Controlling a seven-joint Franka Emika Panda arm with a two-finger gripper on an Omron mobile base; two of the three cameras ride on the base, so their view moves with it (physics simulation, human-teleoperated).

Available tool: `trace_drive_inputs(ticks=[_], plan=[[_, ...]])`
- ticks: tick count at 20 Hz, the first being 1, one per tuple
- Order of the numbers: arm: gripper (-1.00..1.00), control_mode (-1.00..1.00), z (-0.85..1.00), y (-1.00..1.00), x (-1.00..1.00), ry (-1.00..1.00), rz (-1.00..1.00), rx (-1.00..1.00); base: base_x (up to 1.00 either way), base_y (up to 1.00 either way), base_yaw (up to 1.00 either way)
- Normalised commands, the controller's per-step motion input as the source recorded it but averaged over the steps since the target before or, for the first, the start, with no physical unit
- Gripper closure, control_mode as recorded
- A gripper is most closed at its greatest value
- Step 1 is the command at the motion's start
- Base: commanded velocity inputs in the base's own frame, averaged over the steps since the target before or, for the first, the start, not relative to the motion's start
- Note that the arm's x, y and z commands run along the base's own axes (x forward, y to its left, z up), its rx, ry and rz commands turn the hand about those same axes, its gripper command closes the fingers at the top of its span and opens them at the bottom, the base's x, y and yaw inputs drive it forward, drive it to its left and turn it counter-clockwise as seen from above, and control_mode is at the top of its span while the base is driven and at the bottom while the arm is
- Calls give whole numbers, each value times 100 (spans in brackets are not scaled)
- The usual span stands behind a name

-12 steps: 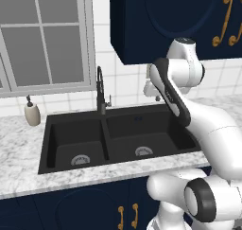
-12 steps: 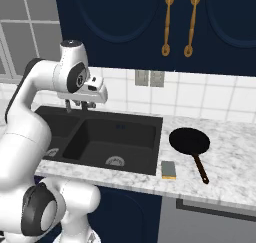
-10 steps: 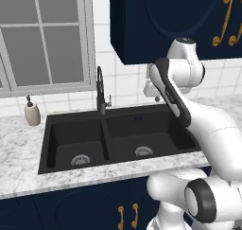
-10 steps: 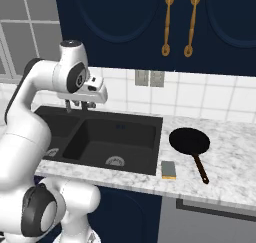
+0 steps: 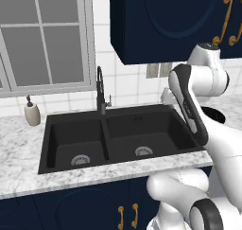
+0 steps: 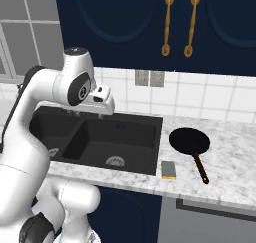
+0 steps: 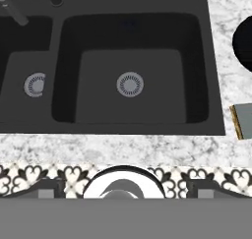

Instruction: Pick the pan and sponge and place them into the sink. Then turn on the water.

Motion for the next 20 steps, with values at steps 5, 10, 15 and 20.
trace_drive_inputs(ticks=[5,10,15,20], plan=[[-100,-100,-16,-68,-48,-2,0,0,0,0,0],[-100,-100,-10,-53,-13,0,0,-1,0,0,0],[-100,-100,-32,-70,0,0,-3,-1,0,0,0],[-100,-100,-49,-81,0,0,-6,-2,0,0,0]])
